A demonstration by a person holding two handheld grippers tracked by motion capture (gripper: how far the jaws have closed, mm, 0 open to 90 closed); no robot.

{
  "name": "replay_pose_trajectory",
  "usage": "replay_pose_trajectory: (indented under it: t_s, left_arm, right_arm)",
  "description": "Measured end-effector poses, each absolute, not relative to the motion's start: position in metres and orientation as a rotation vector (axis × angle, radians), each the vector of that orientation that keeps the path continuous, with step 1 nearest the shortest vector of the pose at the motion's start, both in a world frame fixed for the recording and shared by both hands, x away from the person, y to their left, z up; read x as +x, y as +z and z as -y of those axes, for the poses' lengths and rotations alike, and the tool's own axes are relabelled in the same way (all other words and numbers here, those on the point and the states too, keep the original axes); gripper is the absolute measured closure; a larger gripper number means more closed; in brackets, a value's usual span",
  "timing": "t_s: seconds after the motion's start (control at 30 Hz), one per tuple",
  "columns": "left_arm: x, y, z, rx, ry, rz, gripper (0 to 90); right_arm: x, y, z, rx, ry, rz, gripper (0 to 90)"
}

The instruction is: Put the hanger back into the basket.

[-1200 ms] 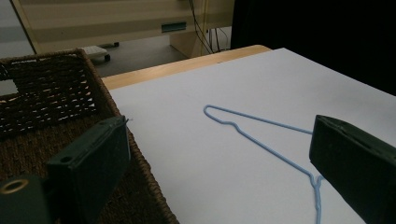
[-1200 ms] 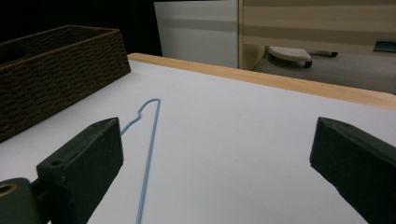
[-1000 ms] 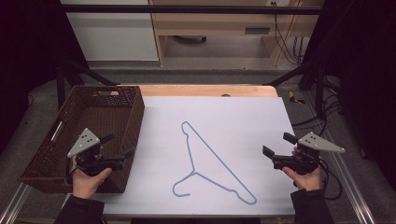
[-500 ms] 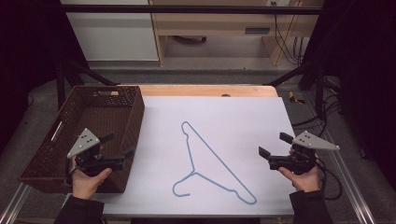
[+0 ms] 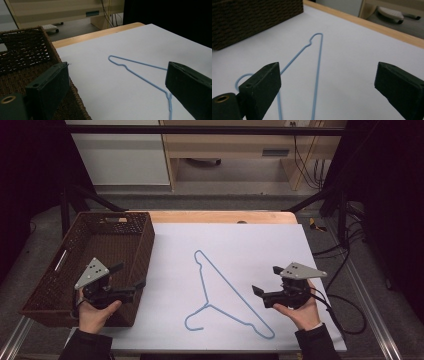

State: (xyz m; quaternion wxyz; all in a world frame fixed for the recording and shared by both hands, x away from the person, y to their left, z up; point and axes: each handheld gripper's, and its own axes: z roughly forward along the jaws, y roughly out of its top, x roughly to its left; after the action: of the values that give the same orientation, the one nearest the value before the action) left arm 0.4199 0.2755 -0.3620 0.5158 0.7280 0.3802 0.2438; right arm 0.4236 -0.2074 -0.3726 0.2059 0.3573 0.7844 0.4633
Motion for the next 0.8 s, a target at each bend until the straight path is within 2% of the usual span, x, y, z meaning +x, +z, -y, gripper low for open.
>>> replay_pose_trajectory:
  t_s: [0.47, 0.8]
  left_arm:
    - [0.42, -0.363, -0.273, 1.755, 0.582, -0.907, 5.4]
    - [0.421, -0.364, -0.271, 1.771, 0.586, -0.902, 5.3]
  right_arm:
    - [0.431, -0.402, 0.156, 0.904, 1.131, -2.424, 10.3]
    - [0.432, -0.423, 0.13, 0.846, 1.033, -2.531, 18.3]
